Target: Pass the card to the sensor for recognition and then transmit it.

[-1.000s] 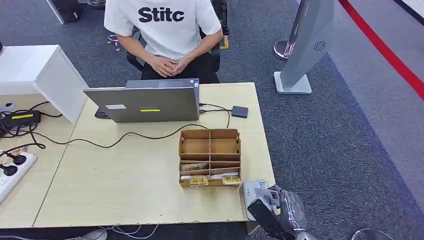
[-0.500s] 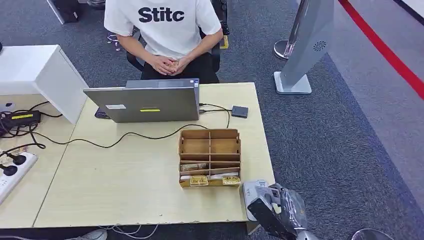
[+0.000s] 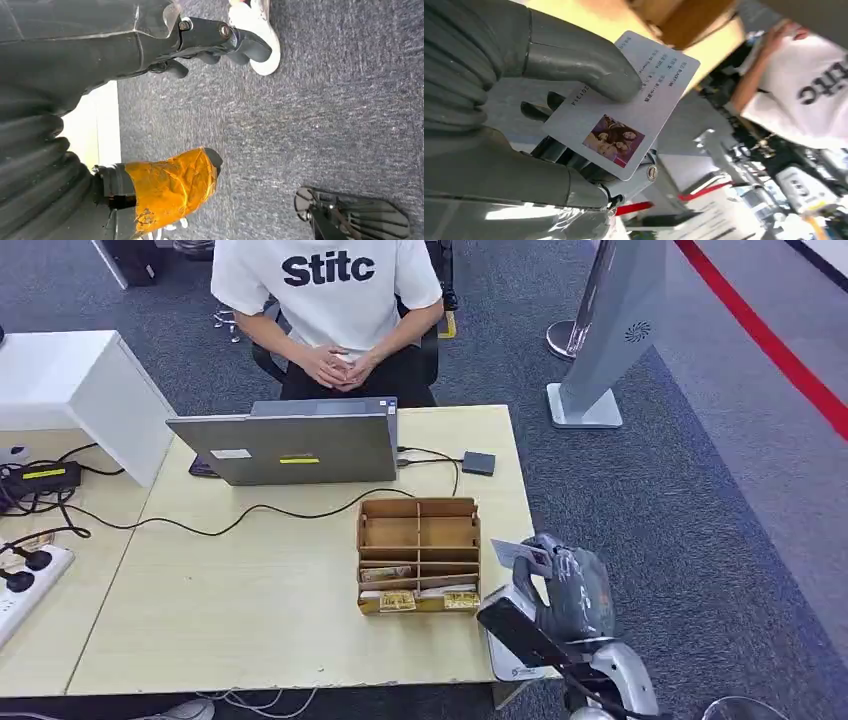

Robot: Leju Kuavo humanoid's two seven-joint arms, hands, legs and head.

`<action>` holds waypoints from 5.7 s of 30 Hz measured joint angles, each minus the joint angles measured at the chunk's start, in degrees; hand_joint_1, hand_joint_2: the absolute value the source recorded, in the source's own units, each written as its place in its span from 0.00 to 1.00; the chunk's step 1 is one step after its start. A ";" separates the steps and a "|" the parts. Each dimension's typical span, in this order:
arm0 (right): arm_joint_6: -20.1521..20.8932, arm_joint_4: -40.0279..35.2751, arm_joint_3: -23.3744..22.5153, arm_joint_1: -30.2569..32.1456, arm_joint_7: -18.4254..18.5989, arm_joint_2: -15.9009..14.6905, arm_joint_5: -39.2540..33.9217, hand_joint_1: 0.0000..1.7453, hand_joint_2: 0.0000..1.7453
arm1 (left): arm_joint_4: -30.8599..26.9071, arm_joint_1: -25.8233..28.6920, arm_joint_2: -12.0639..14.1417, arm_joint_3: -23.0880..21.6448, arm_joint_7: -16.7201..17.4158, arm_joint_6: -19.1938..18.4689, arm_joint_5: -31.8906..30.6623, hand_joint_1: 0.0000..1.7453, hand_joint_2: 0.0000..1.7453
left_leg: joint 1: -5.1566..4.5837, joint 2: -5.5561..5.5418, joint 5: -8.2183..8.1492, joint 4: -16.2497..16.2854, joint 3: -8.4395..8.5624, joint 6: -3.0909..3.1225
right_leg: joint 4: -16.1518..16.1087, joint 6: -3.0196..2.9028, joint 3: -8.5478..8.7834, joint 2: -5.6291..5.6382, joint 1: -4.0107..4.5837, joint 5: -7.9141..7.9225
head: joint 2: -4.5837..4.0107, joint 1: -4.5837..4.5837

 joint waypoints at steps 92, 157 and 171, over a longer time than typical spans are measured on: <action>-20.93 0.26 15.33 10.11 13.58 -12.28 25.57 0.00 1.00 | 0.04 -0.66 -1.03 4.59 -0.81 1.51 -3.13 0.00 1.00 | -0.01 -0.07 0.00 0.01 -0.17 -0.06 | 0.08 -0.02 -0.20 -0.06 -0.01 -0.01 | 0.00 -0.02; -17.96 27.04 14.87 -4.45 3.66 -7.23 26.73 0.00 1.00 | 0.04 -1.58 -0.92 4.81 -0.85 0.65 -7.89 0.00 1.00 | 0.00 -0.06 0.01 0.01 -0.15 -0.06 | 0.09 -0.04 -0.21 -0.04 -0.01 -0.01 | 0.00 -0.02; -17.91 28.35 14.87 -5.45 3.46 -6.71 25.83 0.57 1.00 | 0.04 -1.64 -0.92 4.81 -0.85 0.65 -8.16 0.00 1.00 | 0.00 -0.06 0.01 0.01 -0.15 -0.06 | 0.09 -0.04 -0.21 -0.05 -0.01 -0.01 | 0.00 -0.02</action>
